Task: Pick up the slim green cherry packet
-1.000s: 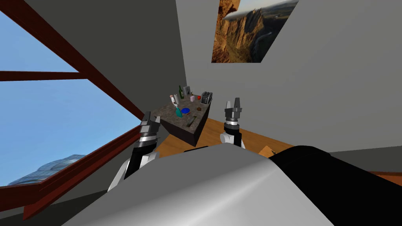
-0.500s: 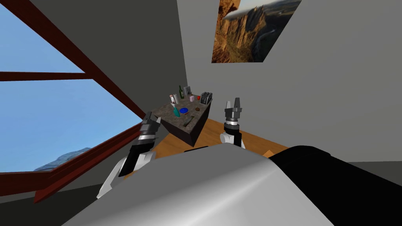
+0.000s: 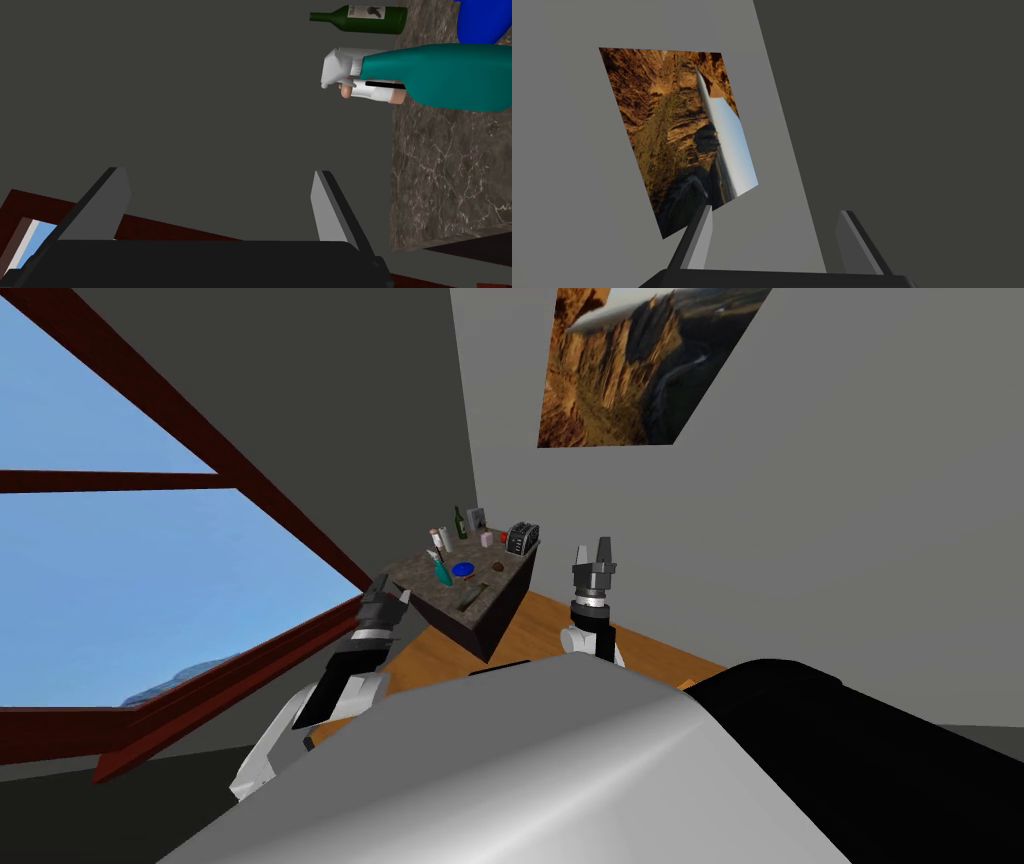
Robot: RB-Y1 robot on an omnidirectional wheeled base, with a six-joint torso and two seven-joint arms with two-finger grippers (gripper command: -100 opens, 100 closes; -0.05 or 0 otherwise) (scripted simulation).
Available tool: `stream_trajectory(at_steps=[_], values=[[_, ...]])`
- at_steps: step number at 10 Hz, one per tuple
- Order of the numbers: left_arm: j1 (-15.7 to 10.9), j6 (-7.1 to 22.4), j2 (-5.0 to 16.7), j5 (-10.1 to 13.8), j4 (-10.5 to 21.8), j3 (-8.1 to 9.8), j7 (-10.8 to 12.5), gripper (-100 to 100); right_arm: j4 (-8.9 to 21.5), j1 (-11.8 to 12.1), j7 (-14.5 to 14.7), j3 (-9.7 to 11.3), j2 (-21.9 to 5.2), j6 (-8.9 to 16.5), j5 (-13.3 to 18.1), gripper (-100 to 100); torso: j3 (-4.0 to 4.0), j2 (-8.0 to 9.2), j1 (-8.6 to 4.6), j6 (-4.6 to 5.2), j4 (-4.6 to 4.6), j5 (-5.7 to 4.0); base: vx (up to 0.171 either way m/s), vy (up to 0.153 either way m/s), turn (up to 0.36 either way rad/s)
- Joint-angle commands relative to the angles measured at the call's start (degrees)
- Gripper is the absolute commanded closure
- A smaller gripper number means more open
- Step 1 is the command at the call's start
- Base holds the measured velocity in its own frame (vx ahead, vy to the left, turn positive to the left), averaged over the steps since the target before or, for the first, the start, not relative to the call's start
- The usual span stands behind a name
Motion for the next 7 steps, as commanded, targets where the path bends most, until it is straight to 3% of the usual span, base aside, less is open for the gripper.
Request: stream_trajectory(at_steps=[1, 4, 5, 6, 7], values=[[-0.79, 2.86, 2.09, 1.48, 0.48, 0.5, 2.23, -100, 0.0, 0.0, 0.0, 0.0, 0.0, 0.0, 0.0, 0, 0.0, 0.0, 0.0, 0.0, 0.0, 0.0, 0.027, -0.127, 0.085], [-1.31, 7.61, 3.98, 2.99, 1.01, 0.98, 4.13, -100, 0.0, 0.0, 0.0, 0.0, 0.0, 0.0, 0.0, 0, -0.04, -0.05, -0.06, -0.01, -0.02, 0.0, -0.001, -0.126, 0.061], [-1.84, 9.42, 5.91, 4.66, 1.61, 1.48, 5.99, -100, 0.0, 0.0, 0.0, 0.0, 0.0, 0.0, 0.0, 0, -0.02, -0.03, -0.02, 0.01, -0.01, 0.0, 0.0, -0.151, 0.064], [-1.84, 11.0, 5.91, 4.66, 1.61, 1.48, 5.99, -100, 0.0, 0.0, 0.0, 0.0, 0.0, 0.0, 0.0, 0, -0.04, -0.06, -0.1, 0.0, -0.02, -0.01, 0.018, -0.119, 0.044], [-2.36, 12.63, 7.86, 6.51, 2.27, 1.98, 7.79, -100, 0.0, 0.0, 0.0, 0.0, 0.0, 0.0, 0.0, 0, -0.07, -0.12, -0.01, 0.0, -0.03, -0.01, 0.032, -0.131, 0.066]])
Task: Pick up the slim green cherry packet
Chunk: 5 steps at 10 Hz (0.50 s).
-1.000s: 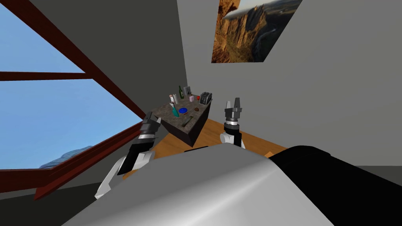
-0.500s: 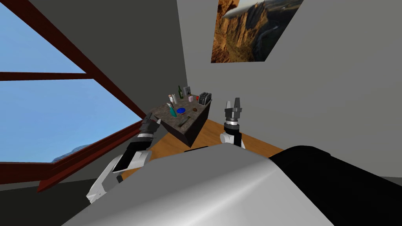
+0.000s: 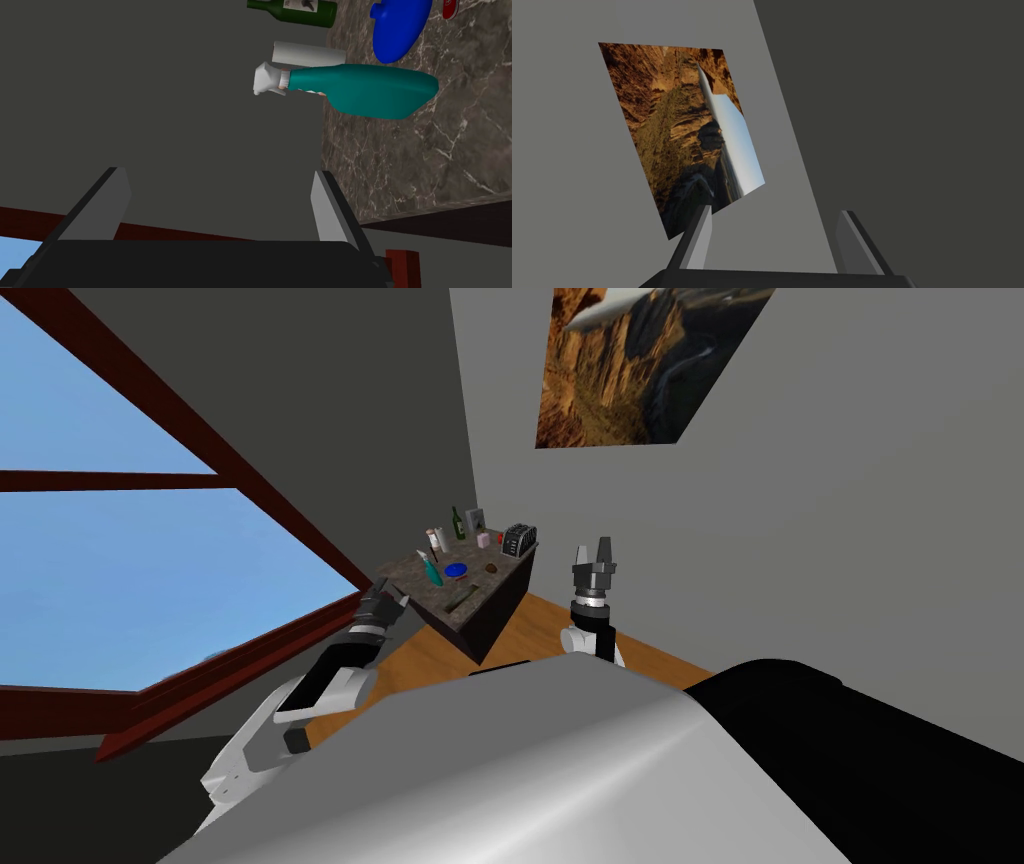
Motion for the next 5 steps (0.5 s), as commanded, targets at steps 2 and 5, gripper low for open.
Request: stream_trajectory(at_steps=[2, 5], values=[[-0.2, 3.58, 0.85, 0.87, 0.0, 0.24, 1.01, -100, 0.0, 0.0, 0.0, 0.0, 0.0, 0.0, 0.0, 0, 0.0, 0.01, 0.03, 0.01, 0.0, 0.0, 0.015, -0.09, 0.014], [-1.21, 8.91, 4.83, 5.04, 1.47, 1.25, 4.4, -100, 0.0, 0.0, 0.0, 0.0, 0.0, 0.0, 0.0, 0, 0.01, 0.02, 0.12, 0.01, 0.0, 0.02, 0.015, -0.114, 0.045]])
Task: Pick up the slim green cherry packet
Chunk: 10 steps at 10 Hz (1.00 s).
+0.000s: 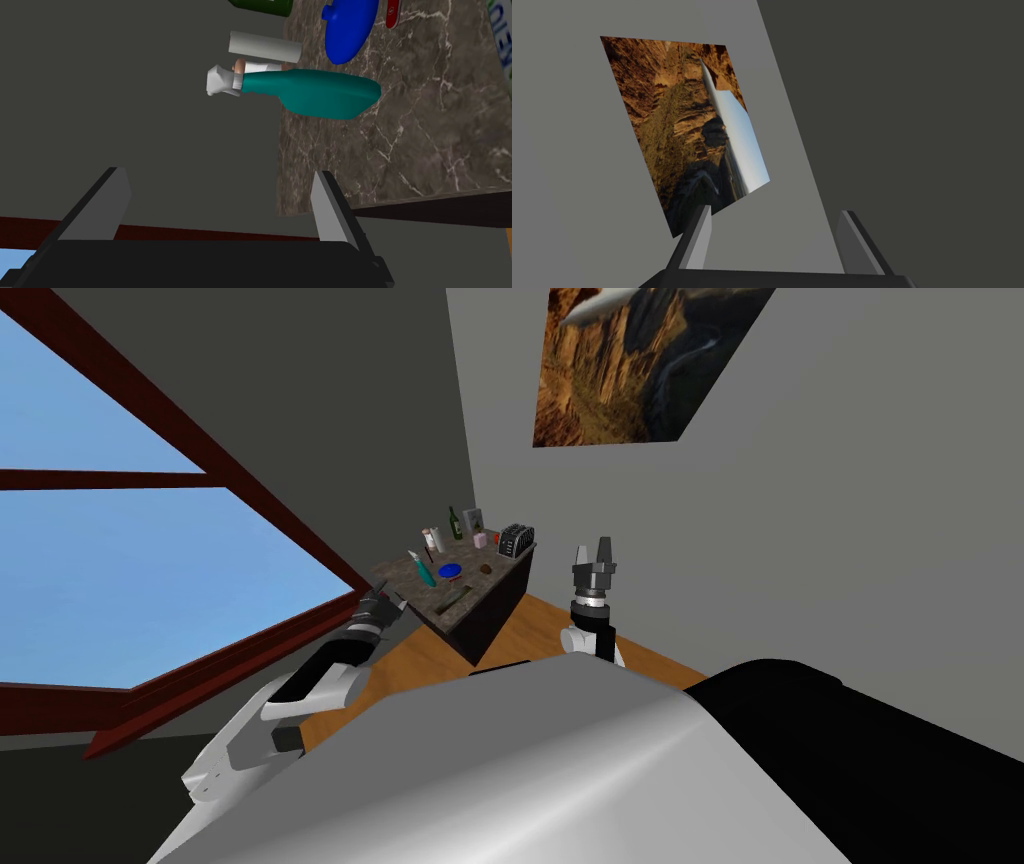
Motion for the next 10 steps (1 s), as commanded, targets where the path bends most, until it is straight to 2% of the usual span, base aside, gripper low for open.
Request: stream_trajectory(at_steps=[1, 2, 3, 4, 5, 6, 7, 8, 10], values=[[-0.24, 2.86, 1.03, 1.12, 0.37, 0.29, 1.0, -100, 0.0, 0.0, 0.0, 0.0, 0.0, 0.0, 0.0, 0, 0.0, 0.0, 0.0, 0.0, 0.0, 0.0, 0.025, -0.117, 0.028], [-0.24, 3.56, 1.03, 1.12, 0.37, 0.29, 1.0, -100, 0.0, 0.0, 0.0, 0.0, 0.0, 0.0, 0.0, 0, -0.02, -0.05, 0.05, 0.0, -0.01, 0.0, 0.03, -0.052, -0.001], [-0.72, 5.78, 3.04, 3.42, 1.18, 0.78, 2.56, -100, 0.0, 0.0, 0.0, -0.01, -0.01, 0.0, 0.0, 0, -0.04, -0.07, 0.25, 0.01, -0.01, 0.04, 0.037, -0.089, 0.024], [-0.72, 7.51, 3.04, 3.42, 1.18, 0.78, 2.56, -100, 0.0, 0.0, 0.0, 0.0, -0.01, 0.0, 0.0, 0, -0.06, -0.1, 0.17, 0.0, -0.02, 0.04, 0.029, -0.099, 0.029], [-1.17, 9.27, 5.06, 5.82, 2.04, 1.26, 4.03, -100, 0.0, 0.0, 0.0, 0.0, -0.01, 0.0, 0.0, 0, -0.05, -0.08, 0.14, 0.0, -0.02, 0.02, 0.047, -0.112, 0.029], [-1.17, 11.12, 5.06, 5.86, 2.04, 1.26, 4.03, -100, 0.0, 0.0, 0.0, 0.0, 0.0, 0.0, 0.0, 0, -0.08, -0.14, 0.1, 0.01, -0.03, 0.01, 0.046, -0.107, 0.015], [-1.17, 11.6, 5.06, 5.86, 2.04, 1.26, 4.03, -100, 0.0, 0.0, 0.0, 0.0, 0.0, 0.0, 0.0, 0, -0.09, -0.15, 0.1, 0.01, -0.03, 0.01, 0.019, -0.06, 0.002], [-1.59, 13.87, 7.06, 8.42, 2.93, 1.72, 5.41, -100, 0.0, 0.0, 0.0, -0.01, -0.01, 0.0, 0.0, 0, -0.05, -0.08, 0.24, 0.01, -0.02, 0.04, 0.048, -0.078, 0.011], [-1.59, 15.71, 7.06, 8.42, 2.93, 1.72, 5.41, -100, 0.0, 0.0, 0.0, 0.0, -0.01, 0.0, 0.0, 0, -0.08, -0.13, 0.17, 0.0, -0.03, 0.03, 0.026, -0.074, 0.008]])
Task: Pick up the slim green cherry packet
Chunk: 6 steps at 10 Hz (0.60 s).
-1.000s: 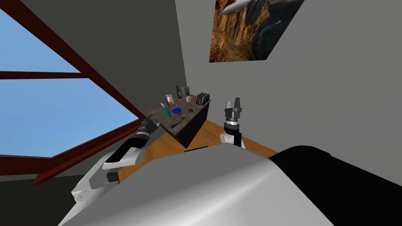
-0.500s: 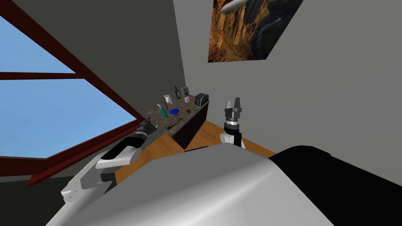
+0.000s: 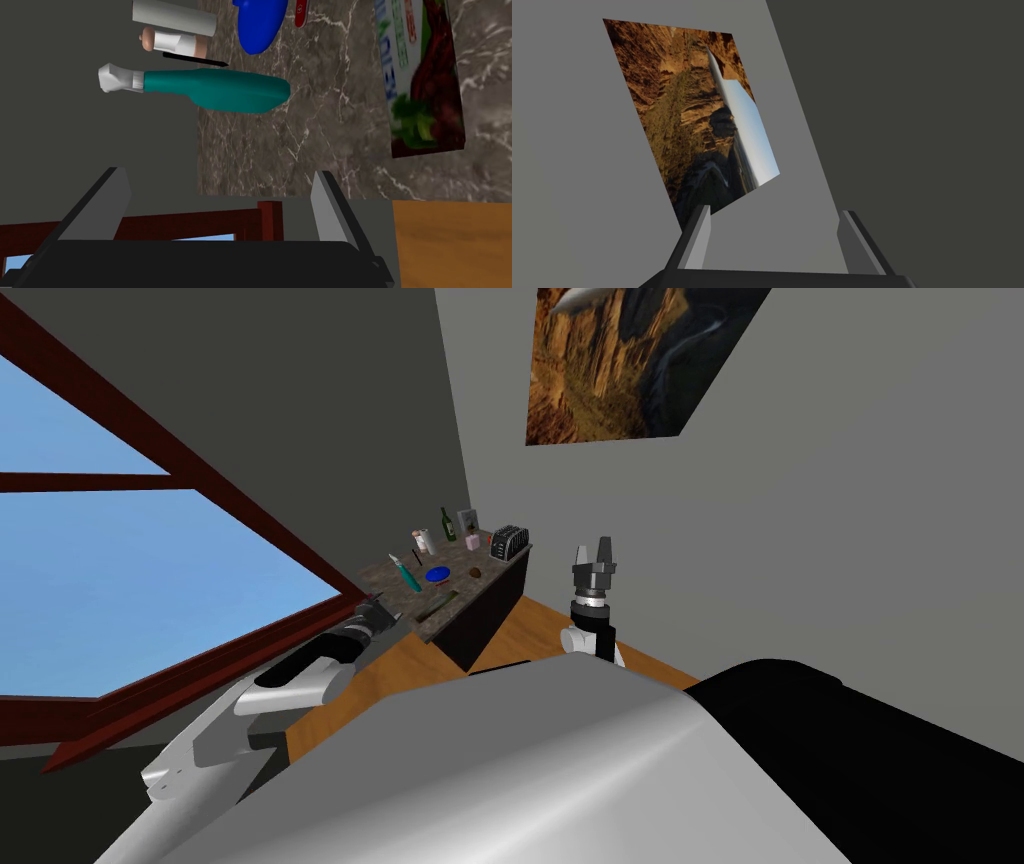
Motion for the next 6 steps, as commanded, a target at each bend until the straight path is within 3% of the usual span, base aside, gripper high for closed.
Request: stream_trajectory(at_steps=[1, 2, 3, 5, 6], values=[[-0.45, 2.86, 2.04, 2.74, 0.97, 0.44, 1.31, -100, 0.0, 0.0, 0.0, 0.0, 0.0, 0.0, 0.0, 0, 0.0, 0.0, 0.0, 0.0, 0.0, 0.0, 0.03, -0.087, -0.001], [-0.45, 4.42, 2.04, 2.74, 0.97, 0.44, 1.31, -100, 0.0, 0.0, 0.0, 0.0, 0.0, 0.0, 0.0, 0, -0.02, -0.04, -0.09, 0.0, 0.0, -0.01, 0.045, -0.094, 0.01], [-0.8, 6.25, 4.01, 5.16, 1.95, 0.86, 2.46, -100, 0.0, 0.0, 0.0, 0.0, 0.0, 0.0, 0.0, 0, -0.04, -0.08, -0.11, 0.0, -0.01, -0.02, 0.083, -0.104, -0.002], [-0.8, 8.85, 4.01, 5.49, 1.95, 0.86, 2.46, -100, 0.0, 0.01, 0.0, 0.0, 0.0, 0.0, 0.0, 0, -0.1, -0.17, -0.12, 0.0, -0.04, -0.03, 0.04, -0.07, 0.001], [-1.11, 11.02, 5.96, 8.28, 2.97, 1.23, 3.51, -100, 0.0, 0.0, 0.0, 0.0, 0.0, 0.0, 0.0, 0, -0.03, -0.05, 0.02, 0.0, -0.01, 0.0, 0.045, -0.071, -0.019]])
